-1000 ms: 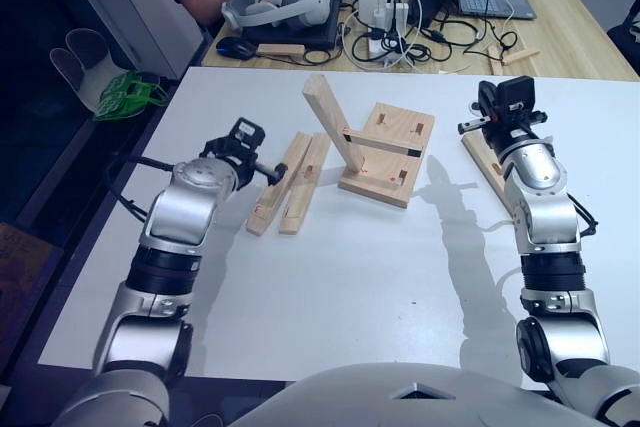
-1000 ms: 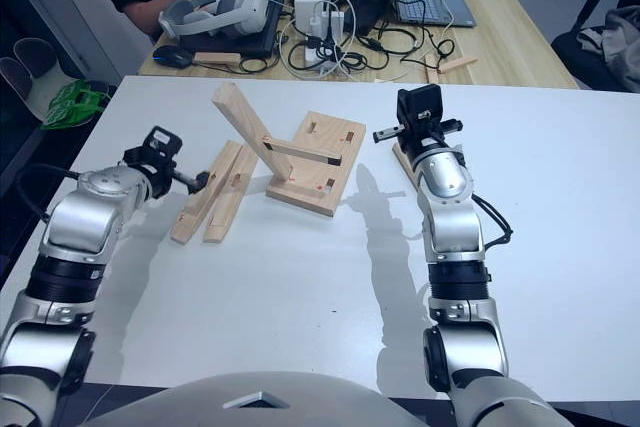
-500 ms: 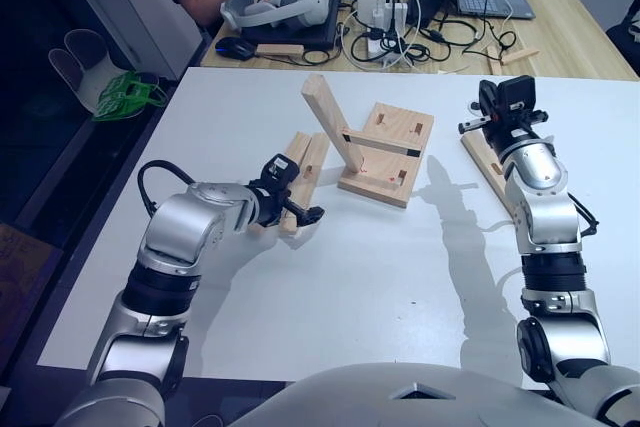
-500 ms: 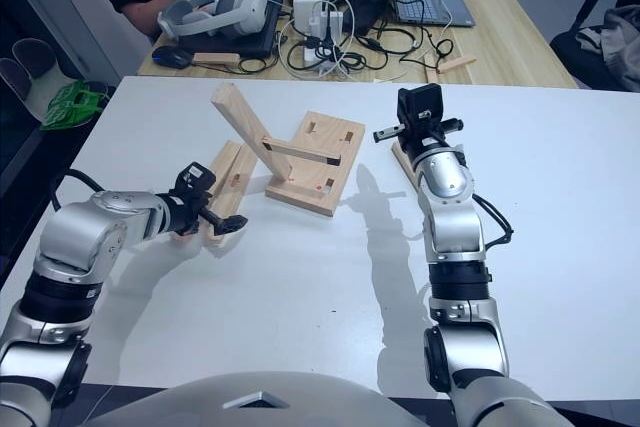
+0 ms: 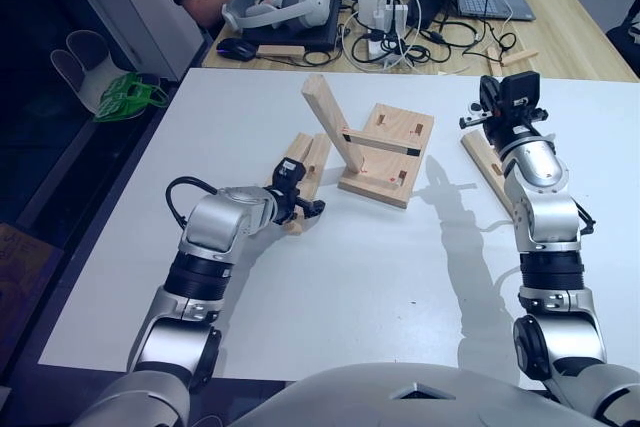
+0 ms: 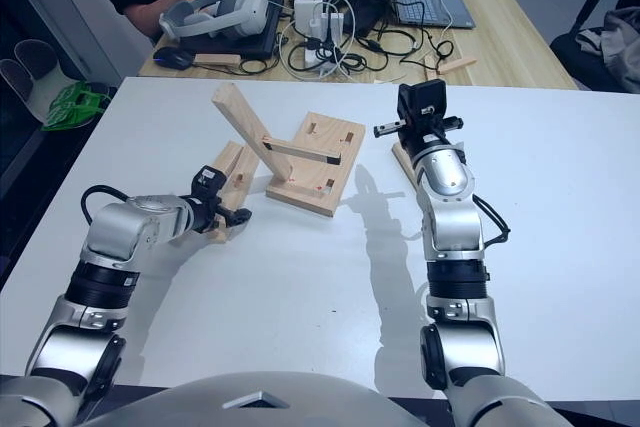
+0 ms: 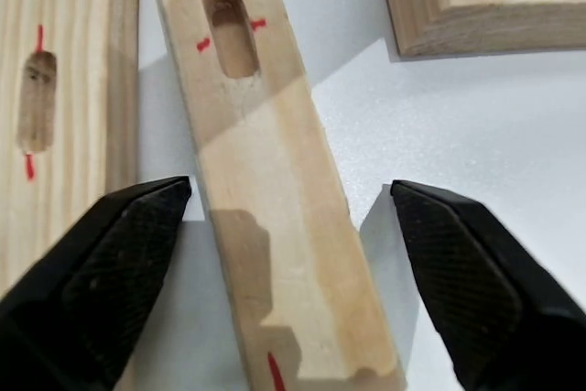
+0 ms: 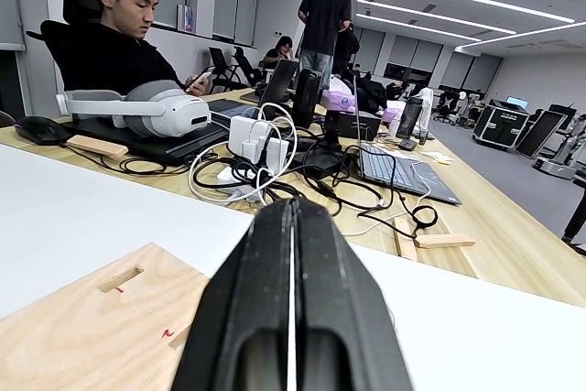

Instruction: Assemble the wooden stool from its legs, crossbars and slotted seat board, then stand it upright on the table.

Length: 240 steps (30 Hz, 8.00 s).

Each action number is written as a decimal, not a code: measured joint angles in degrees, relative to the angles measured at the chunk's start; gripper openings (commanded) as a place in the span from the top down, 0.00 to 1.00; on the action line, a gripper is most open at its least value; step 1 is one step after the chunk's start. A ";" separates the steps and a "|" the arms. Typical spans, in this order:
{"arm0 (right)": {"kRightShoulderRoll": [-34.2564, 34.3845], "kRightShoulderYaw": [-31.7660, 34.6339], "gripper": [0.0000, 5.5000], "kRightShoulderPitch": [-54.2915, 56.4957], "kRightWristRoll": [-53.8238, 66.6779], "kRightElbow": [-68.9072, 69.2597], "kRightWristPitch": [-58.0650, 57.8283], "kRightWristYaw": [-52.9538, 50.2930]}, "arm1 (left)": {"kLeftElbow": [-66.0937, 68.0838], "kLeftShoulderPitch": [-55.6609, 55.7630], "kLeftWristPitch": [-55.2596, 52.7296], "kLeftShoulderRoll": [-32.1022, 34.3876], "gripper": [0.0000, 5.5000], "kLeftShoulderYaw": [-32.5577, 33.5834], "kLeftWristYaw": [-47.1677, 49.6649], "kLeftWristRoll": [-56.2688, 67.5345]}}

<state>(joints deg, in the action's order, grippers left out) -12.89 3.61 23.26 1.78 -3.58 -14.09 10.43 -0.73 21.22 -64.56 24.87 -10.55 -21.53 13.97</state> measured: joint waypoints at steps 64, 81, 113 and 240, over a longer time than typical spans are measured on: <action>8.32 12.93 0.50 26.83 62.77 13.77 -25.32 -2.61 | -1.47 20.19 61.13 3.42 0.62 6.65 -19.81 -1.07; 7.58 13.11 0.81 26.51 63.92 13.65 -23.39 -3.58 | -3.39 20.06 61.08 1.15 0.49 7.53 -17.92 -0.94; 6.99 19.61 0.81 -10.57 55.77 31.91 -28.60 -32.05 | 42.40 22.59 71.59 -5.57 0.02 12.62 -1.24 -11.08; -22.58 -2.52 0.80 -3.40 32.74 14.24 -24.39 3.76 | 21.71 9.61 63.61 -13.92 0.02 13.76 8.31 -9.50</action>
<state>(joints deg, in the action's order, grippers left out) -35.46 1.09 19.85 34.52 10.66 -38.48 14.19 20.98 30.83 -0.95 10.95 3.20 -13.21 4.48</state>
